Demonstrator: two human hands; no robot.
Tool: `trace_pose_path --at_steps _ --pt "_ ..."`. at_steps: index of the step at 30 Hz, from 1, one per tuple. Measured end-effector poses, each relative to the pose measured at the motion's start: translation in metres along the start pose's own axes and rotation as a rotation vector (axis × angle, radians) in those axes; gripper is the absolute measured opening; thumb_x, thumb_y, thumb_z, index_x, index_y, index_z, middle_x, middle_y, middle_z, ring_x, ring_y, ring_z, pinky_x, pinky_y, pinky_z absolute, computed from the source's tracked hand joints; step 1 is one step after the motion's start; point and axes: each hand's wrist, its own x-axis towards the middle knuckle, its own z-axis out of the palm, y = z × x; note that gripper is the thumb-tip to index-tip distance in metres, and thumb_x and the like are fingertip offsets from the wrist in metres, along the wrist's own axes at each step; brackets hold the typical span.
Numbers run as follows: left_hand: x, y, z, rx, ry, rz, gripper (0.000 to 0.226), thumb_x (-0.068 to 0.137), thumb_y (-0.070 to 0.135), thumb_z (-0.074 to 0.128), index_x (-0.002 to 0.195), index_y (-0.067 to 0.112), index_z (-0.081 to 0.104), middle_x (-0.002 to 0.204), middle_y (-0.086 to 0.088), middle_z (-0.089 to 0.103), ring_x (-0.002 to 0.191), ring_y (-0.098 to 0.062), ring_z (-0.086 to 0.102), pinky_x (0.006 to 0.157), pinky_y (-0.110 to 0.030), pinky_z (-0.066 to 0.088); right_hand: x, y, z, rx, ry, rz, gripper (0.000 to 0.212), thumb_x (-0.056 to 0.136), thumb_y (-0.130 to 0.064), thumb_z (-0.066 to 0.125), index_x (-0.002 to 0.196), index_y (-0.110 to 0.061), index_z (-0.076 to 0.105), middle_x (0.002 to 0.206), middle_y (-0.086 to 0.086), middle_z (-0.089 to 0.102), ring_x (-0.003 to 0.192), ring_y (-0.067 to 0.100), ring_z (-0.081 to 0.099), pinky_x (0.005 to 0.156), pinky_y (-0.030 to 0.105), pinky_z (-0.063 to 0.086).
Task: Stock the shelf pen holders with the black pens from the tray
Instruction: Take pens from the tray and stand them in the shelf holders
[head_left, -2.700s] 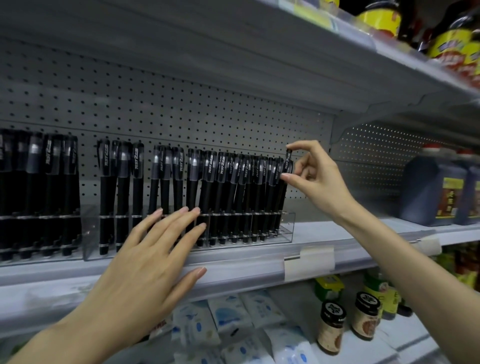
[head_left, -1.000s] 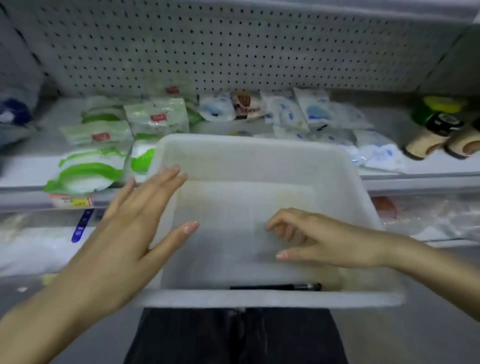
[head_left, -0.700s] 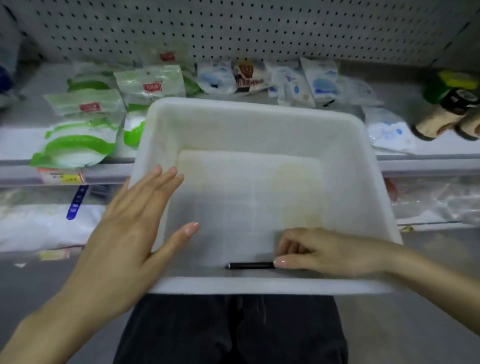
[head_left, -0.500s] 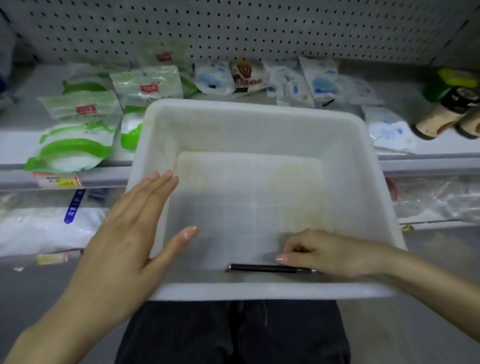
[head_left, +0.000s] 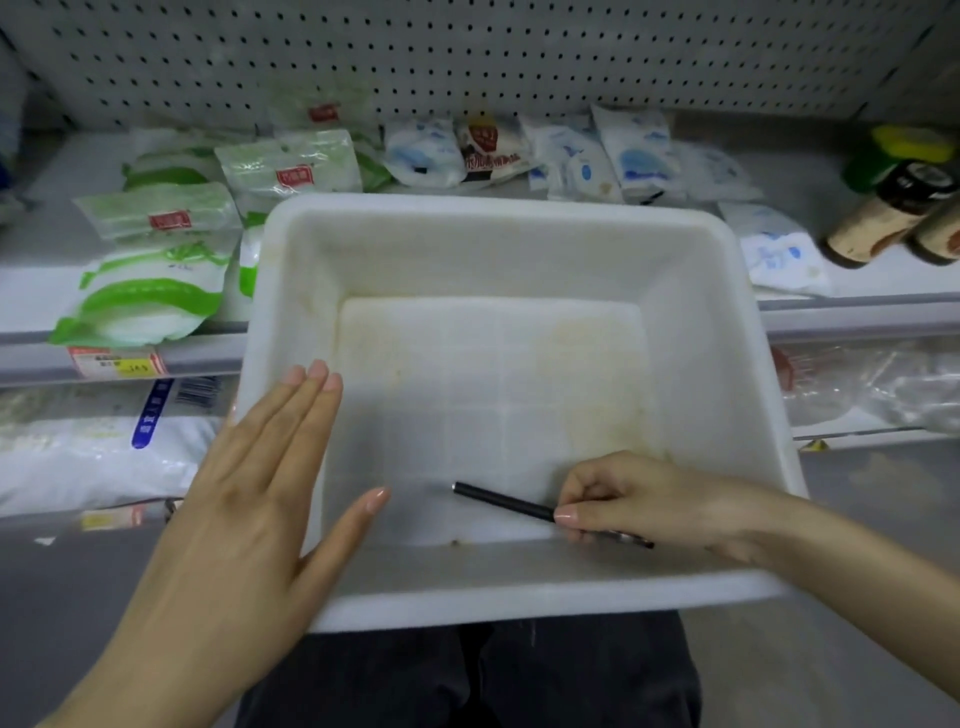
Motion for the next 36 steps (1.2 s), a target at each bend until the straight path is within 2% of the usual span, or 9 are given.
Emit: trace_pose_path --at_steps 7,13,15,18,20,24,28,32,36 --pt "-0.011 0.0 0.001 0.121 0.091 0.093 0.073 0.095 0.05 0.037 0.146 -0.001 0.03 0.152 -0.014 0.034 0.143 -0.025 0.028 0.102 -0.06 0.037 -0.007 0.005 0.019 0.212 0.093 -0.017 0.009 0.09 -0.017 0.062 0.085 -0.011 0.058 0.068 -0.001 0.067 0.058 0.006 0.058 0.054 0.018 0.044" --pt "-0.018 0.005 -0.003 0.136 0.11 0.098 0.071 0.089 0.042 0.047 0.142 -0.005 0.037 0.148 -0.018 0.039 0.139 -0.029 0.034 0.099 -0.062 0.04 -0.013 0.013 0.035 0.413 0.22 0.051 0.011 0.081 -0.011 0.072 0.076 -0.01 0.062 0.063 0.001 0.065 0.049 0.003 0.05 0.048 0.014 0.038" --pt "-0.018 0.009 -0.006 0.119 0.09 0.083 0.07 0.089 0.042 0.046 0.141 -0.005 0.038 0.148 -0.016 0.04 0.139 -0.028 0.035 0.103 -0.057 0.038 -0.016 0.016 0.036 0.475 0.238 0.082 0.012 0.078 -0.01 0.074 0.074 -0.011 0.063 0.064 0.002 0.064 0.05 0.004 0.049 0.048 0.014 0.037" --pt "-0.023 0.014 -0.01 0.085 0.048 0.06 0.069 0.092 0.046 0.041 0.14 -0.004 0.041 0.147 -0.015 0.041 0.139 -0.023 0.033 0.116 -0.034 0.023 -0.023 0.018 0.038 0.586 0.233 0.124 0.012 0.075 -0.005 0.075 0.07 -0.01 0.066 0.063 0.005 0.059 0.052 0.005 0.049 0.049 0.014 0.037" --pt "-0.029 0.014 -0.009 0.054 0.004 0.023 0.07 0.094 0.05 0.036 0.14 -0.003 0.042 0.147 -0.014 0.041 0.14 -0.02 0.031 0.118 -0.029 0.017 -0.026 0.02 0.038 0.646 0.235 0.105 0.008 0.073 -0.001 0.074 0.07 -0.007 0.07 0.06 0.005 0.057 0.052 0.005 0.05 0.049 0.013 0.04" --pt "-0.028 0.014 -0.016 0.164 -0.091 0.021 0.072 0.094 0.052 0.033 0.14 -0.002 0.043 0.145 -0.015 0.044 0.137 -0.019 0.032 0.117 -0.043 0.015 -0.032 0.008 0.026 0.704 0.229 0.003 0.01 0.073 -0.007 0.071 0.081 -0.004 0.076 0.073 0.005 0.069 0.068 0.007 0.062 0.063 0.015 0.05" --pt "-0.007 0.027 -0.036 0.294 -0.102 0.048 0.071 0.09 0.051 0.035 0.139 0.001 0.046 0.143 -0.012 0.047 0.132 -0.015 0.036 0.112 -0.056 0.015 -0.043 -0.015 0.005 0.484 0.335 -0.218 0.015 0.084 0.0 0.064 0.086 -0.01 0.075 0.073 -0.004 0.069 0.069 0.007 0.06 0.064 0.016 0.048" --pt "0.027 0.046 -0.055 0.221 -0.026 0.082 0.07 0.097 0.056 0.025 0.139 0.004 0.047 0.143 -0.008 0.048 0.134 -0.013 0.035 0.114 -0.047 0.015 -0.08 -0.057 -0.041 0.374 0.52 -0.5 0.02 0.072 0.001 0.071 0.089 -0.008 0.064 0.073 0.005 0.071 0.056 0.014 0.063 0.053 0.02 0.049" --pt "0.091 0.082 -0.089 0.136 0.113 0.197 0.066 0.096 0.056 0.028 0.145 0.012 0.04 0.15 0.0 0.039 0.141 -0.009 0.026 0.116 -0.037 0.012 -0.135 -0.101 -0.1 0.361 0.735 -0.759 0.035 0.061 -0.009 0.072 0.089 -0.009 0.05 0.078 0.012 0.072 0.056 0.019 0.064 0.053 0.024 0.051"
